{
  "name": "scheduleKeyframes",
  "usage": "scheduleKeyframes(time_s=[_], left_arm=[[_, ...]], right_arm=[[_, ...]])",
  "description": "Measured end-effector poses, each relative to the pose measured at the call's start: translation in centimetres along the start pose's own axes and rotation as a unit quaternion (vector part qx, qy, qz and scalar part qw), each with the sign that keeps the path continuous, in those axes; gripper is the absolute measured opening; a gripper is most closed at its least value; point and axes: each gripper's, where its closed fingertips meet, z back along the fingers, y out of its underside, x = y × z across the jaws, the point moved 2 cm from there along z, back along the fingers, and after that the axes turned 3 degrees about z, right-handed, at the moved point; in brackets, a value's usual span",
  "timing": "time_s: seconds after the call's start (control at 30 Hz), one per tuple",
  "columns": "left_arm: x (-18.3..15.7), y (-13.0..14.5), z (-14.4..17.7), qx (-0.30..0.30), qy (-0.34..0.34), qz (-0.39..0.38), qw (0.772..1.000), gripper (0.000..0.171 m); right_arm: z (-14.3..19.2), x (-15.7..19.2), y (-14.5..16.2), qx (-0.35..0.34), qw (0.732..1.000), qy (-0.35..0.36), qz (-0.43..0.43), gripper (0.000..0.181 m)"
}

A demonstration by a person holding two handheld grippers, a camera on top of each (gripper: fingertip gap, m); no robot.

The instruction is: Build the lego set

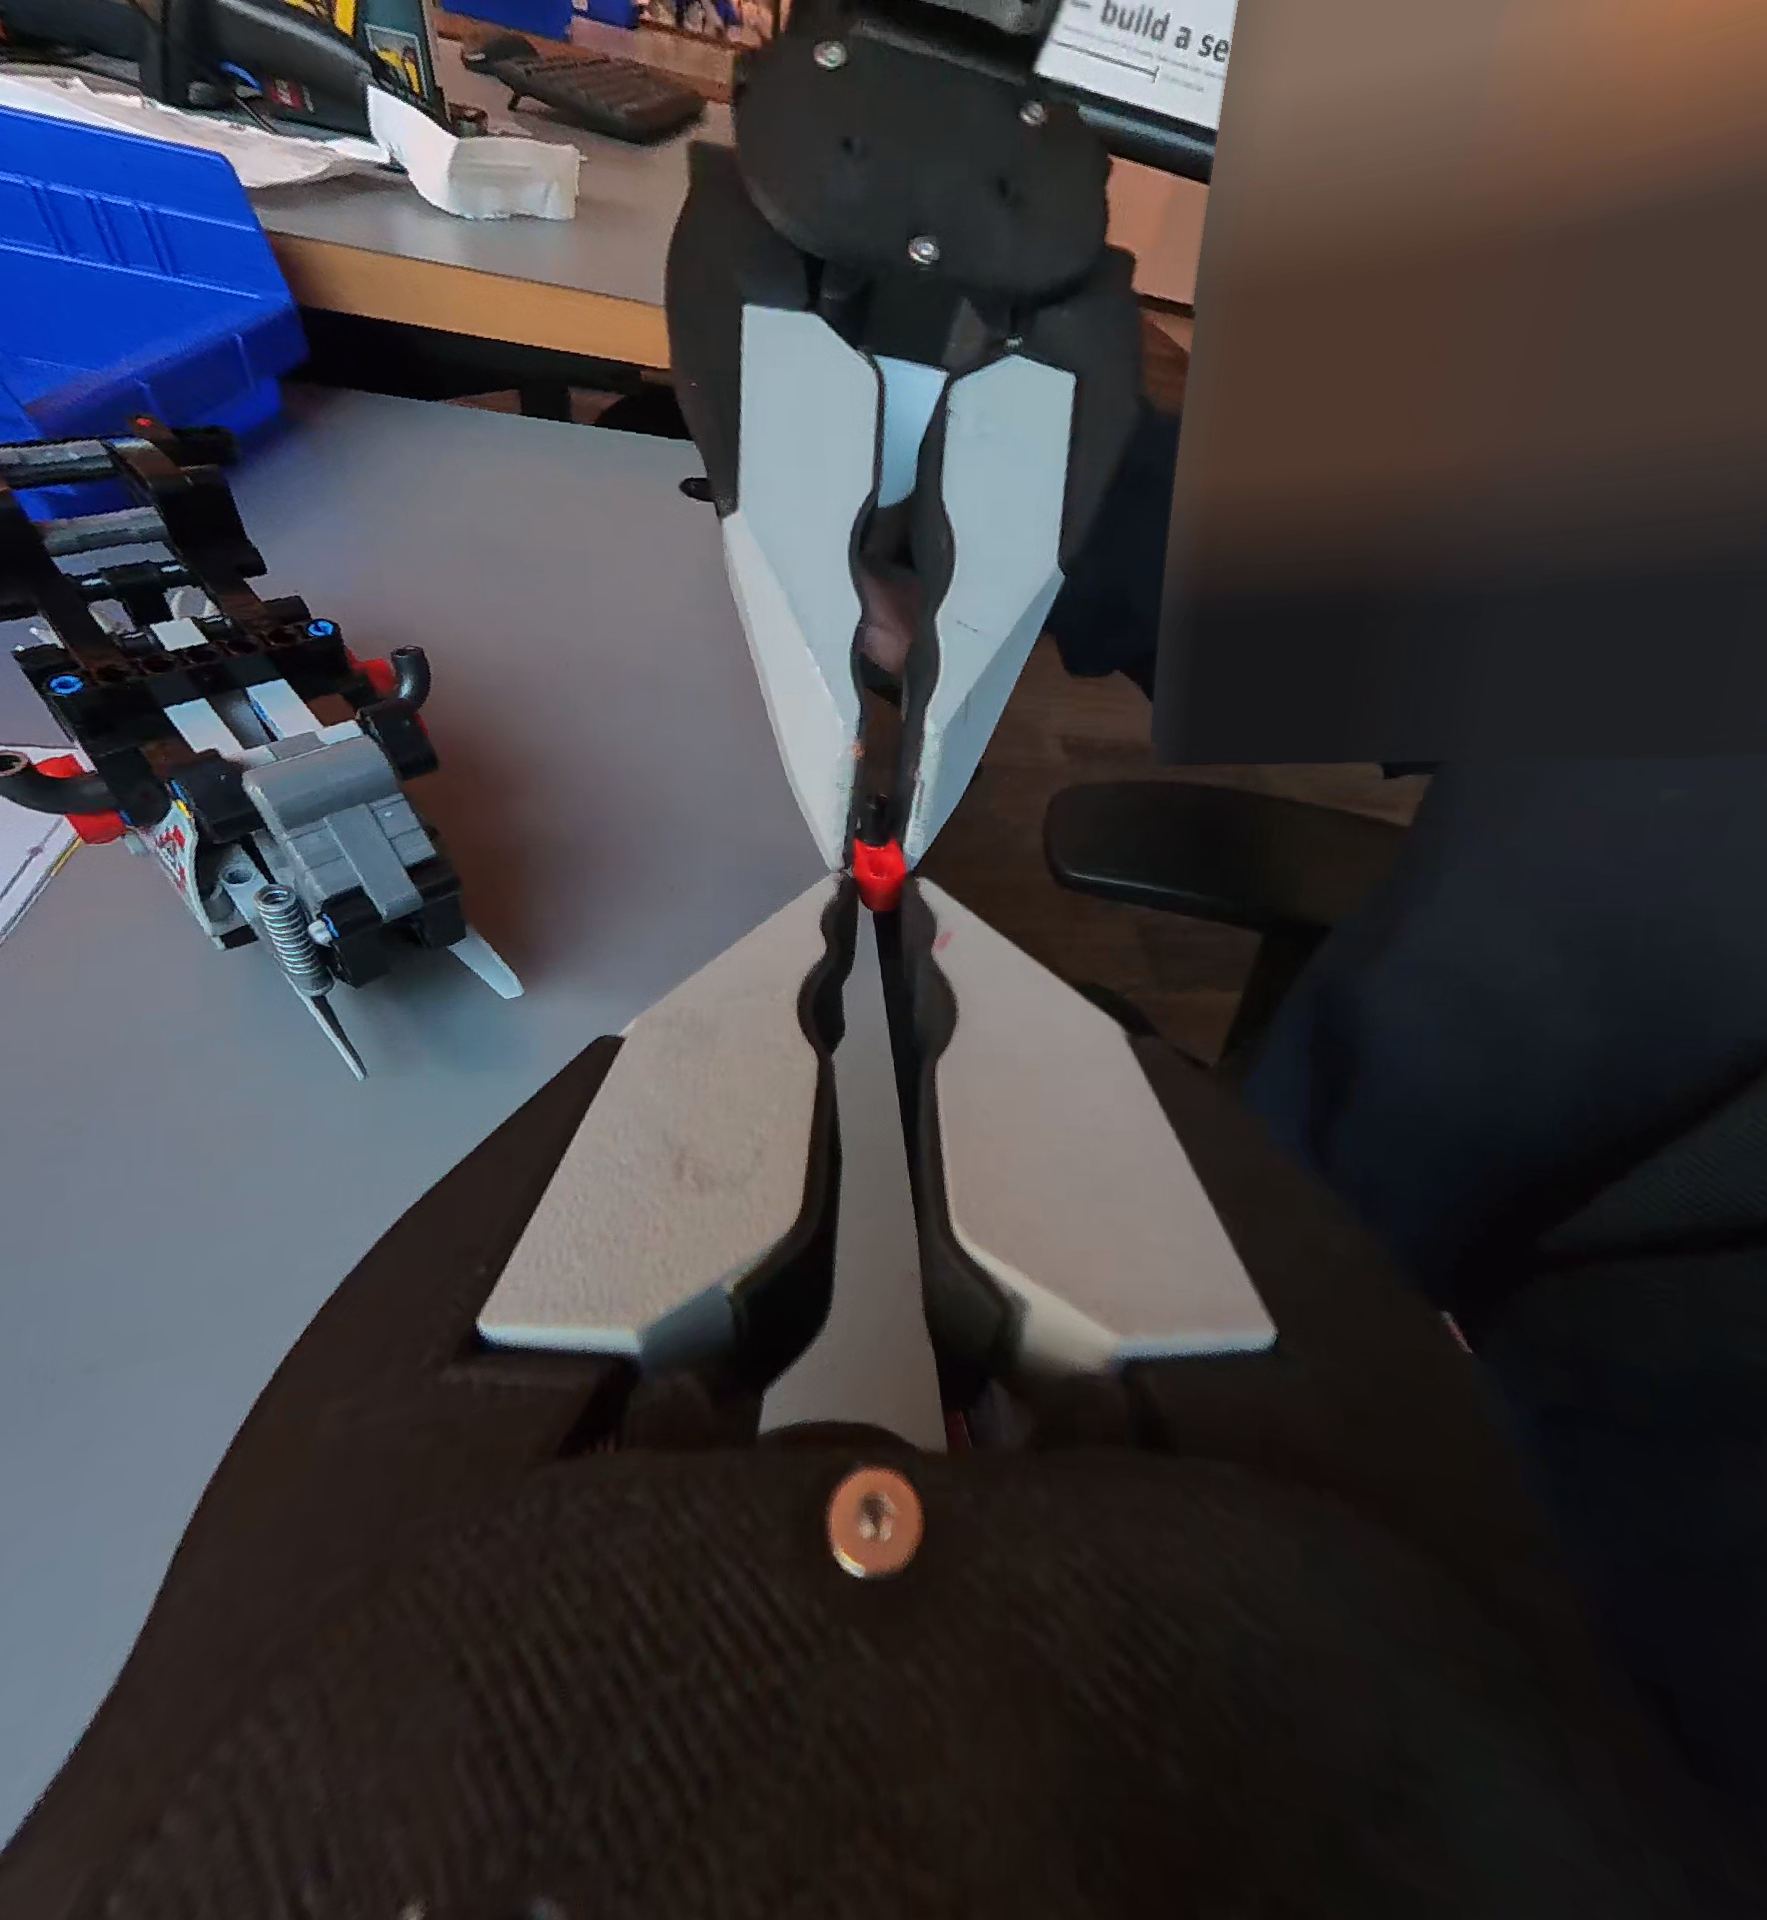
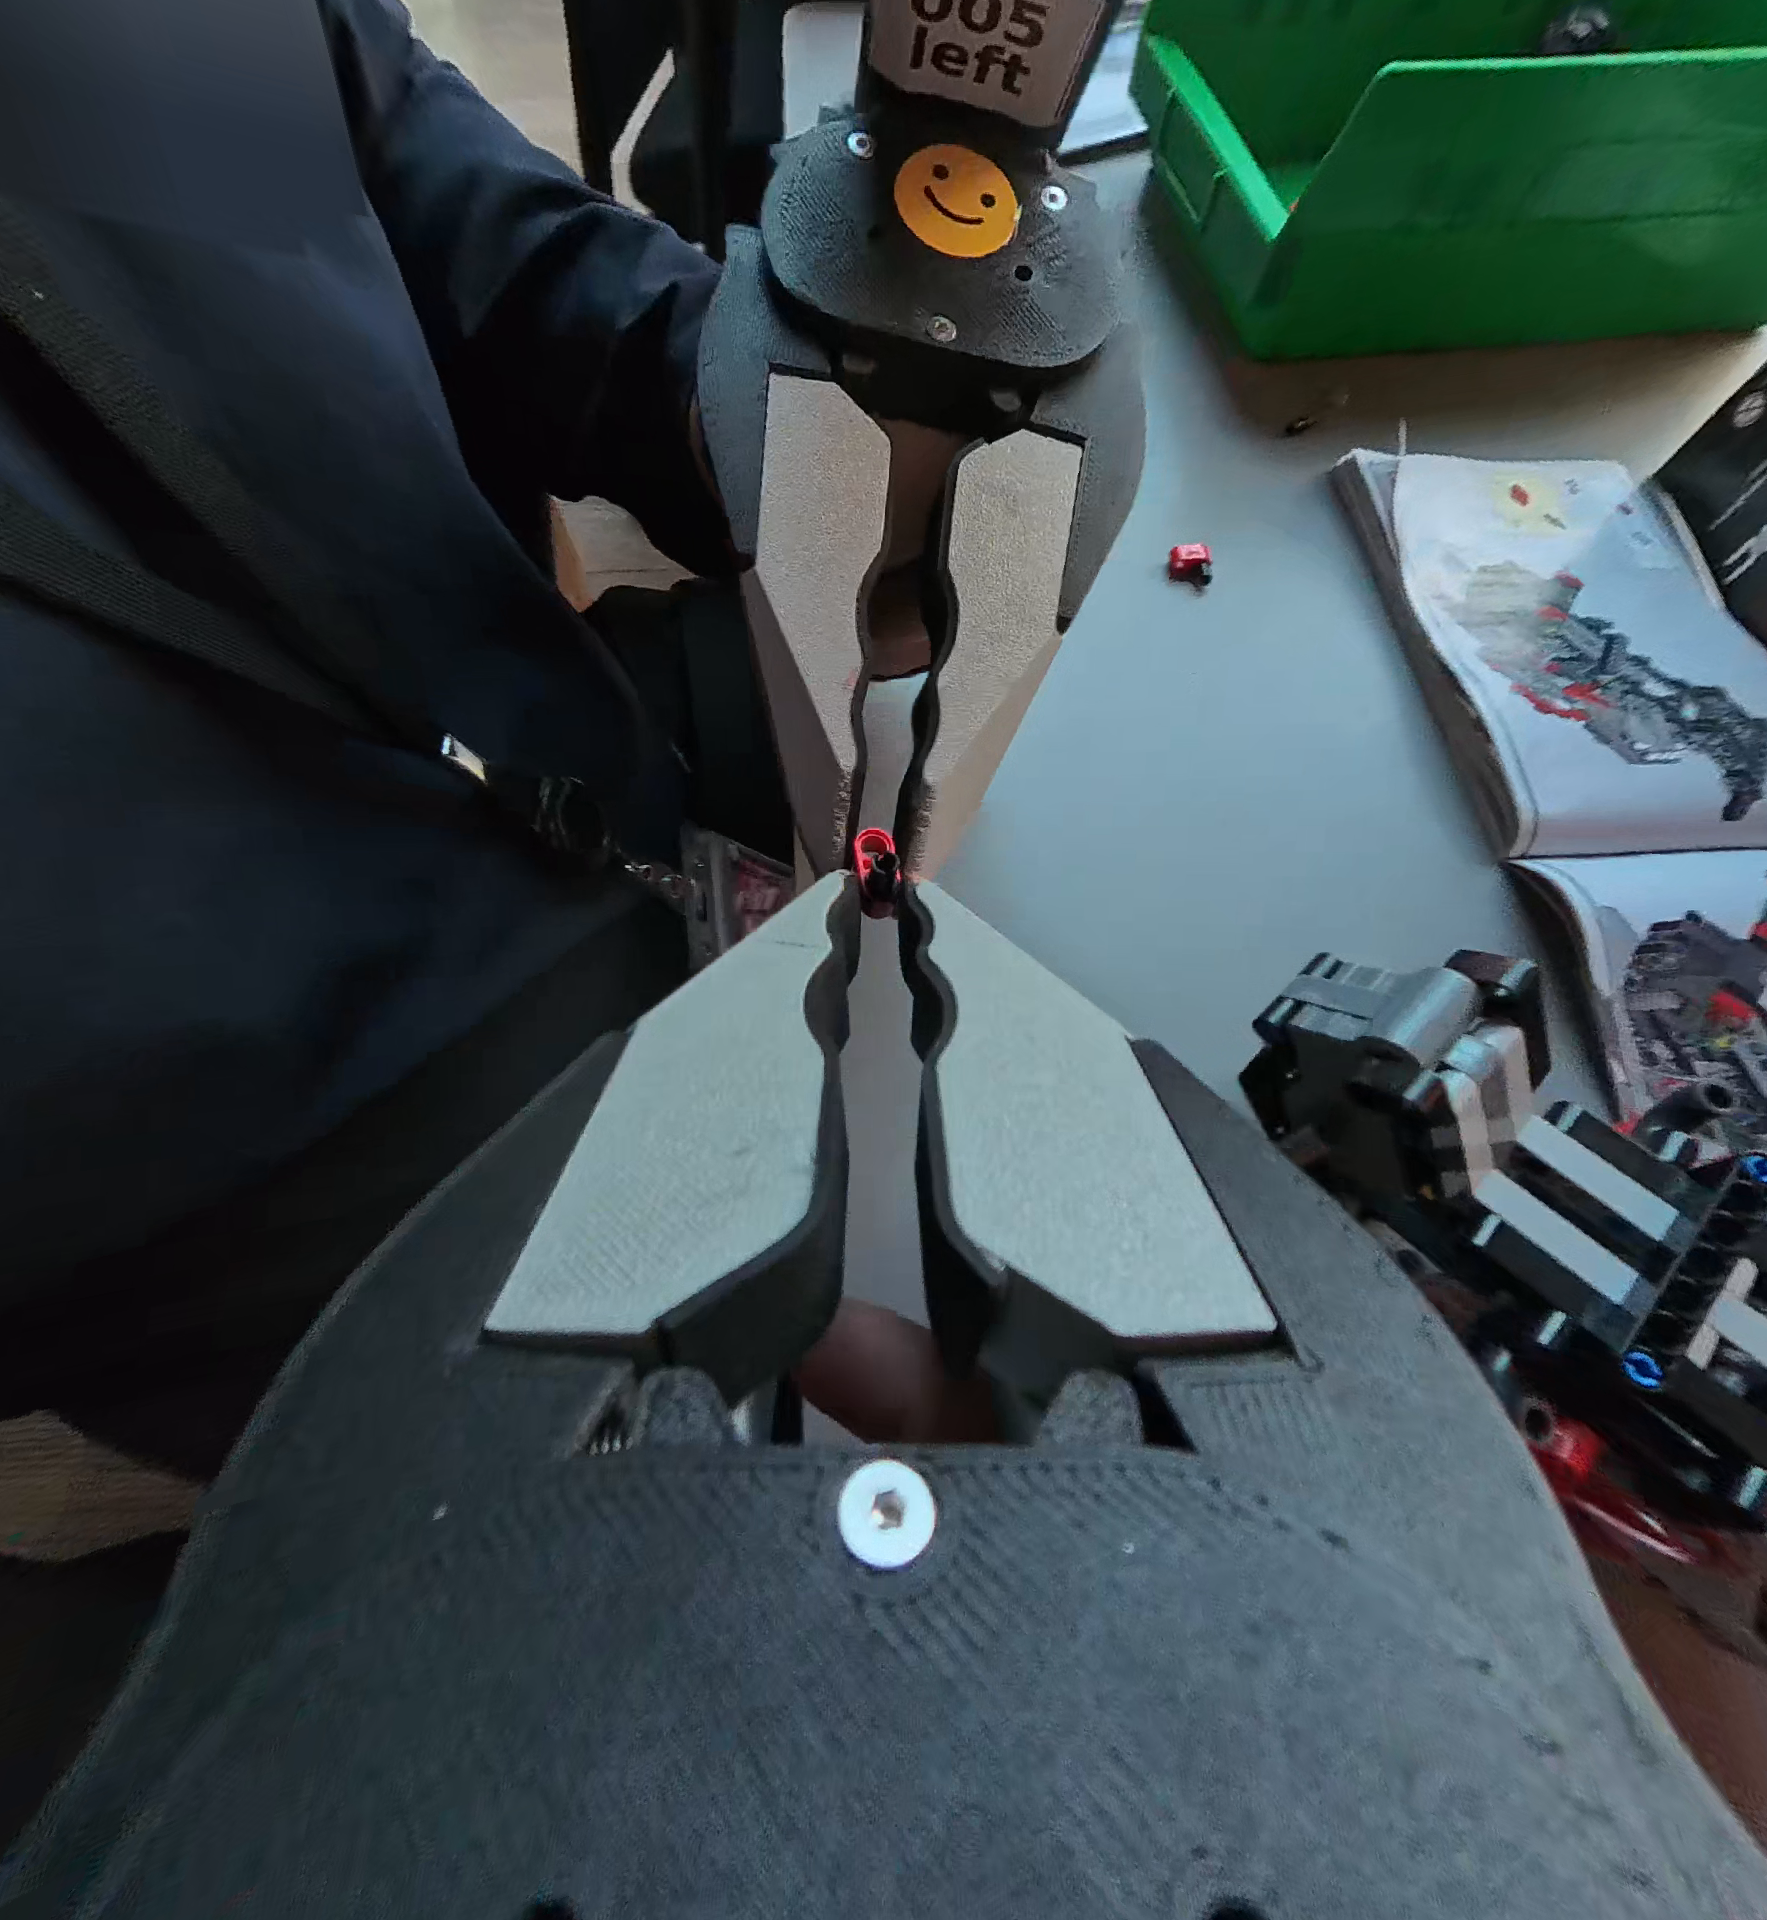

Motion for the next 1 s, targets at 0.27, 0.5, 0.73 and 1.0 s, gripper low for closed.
scheduleKeyframes(time_s=[0.27,0.5,0.73,1.0], left_arm=[[-0.3,0.0,-0.1,0.0,0.003,0.002,1.0,0.005],[-0.6,0.5,-0.4,0.014,0.016,0.015,1.0,0.008],[0.2,0.4,-0.4,-0.002,-0.001,0.037,0.999,0.004],[1.5,-3.0,1.4,-0.228,0.014,0.124,0.966,0.004]], right_arm=[[0.2,0.2,0.1,0.022,0.998,-0.033,-0.046,0.003],[0.0,0.5,0.7,0.059,0.996,-0.041,-0.051,0.003],[0.1,-0.3,0.9,0.075,0.995,-0.021,-0.062,0.003],[2.2,-2.7,-0.3,-0.122,0.976,0.055,-0.172,0.01]])
